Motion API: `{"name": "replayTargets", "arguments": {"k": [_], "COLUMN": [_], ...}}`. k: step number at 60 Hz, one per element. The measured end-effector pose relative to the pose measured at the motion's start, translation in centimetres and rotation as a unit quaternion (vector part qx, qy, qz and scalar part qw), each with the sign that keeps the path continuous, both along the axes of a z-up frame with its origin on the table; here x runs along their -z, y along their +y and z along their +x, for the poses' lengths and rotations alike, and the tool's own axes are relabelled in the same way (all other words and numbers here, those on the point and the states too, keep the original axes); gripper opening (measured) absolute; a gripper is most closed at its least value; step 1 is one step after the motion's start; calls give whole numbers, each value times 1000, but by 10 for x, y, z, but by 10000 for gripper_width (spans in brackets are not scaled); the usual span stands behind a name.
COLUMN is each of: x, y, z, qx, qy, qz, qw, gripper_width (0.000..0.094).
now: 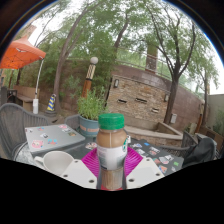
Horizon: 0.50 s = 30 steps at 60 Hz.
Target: Pour water
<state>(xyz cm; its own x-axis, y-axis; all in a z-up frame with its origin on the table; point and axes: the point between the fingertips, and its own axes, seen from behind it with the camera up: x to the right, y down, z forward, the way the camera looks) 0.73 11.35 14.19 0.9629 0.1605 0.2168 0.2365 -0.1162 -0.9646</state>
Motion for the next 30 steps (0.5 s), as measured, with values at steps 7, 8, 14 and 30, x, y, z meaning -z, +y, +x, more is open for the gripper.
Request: {"name": "replayTargets", "arguments": {"k": [7, 8, 14, 30], "x": [59, 51, 66, 72], "y": [4, 1, 4, -1], "z": [2, 11, 22, 21], "qx": [-2, -5, -5, -19], "qy": [135, 130, 148, 130], "qz": [-29, -38, -39, -33], "qw": [990, 991, 988, 991], "gripper_width": [284, 283, 284, 283]}}
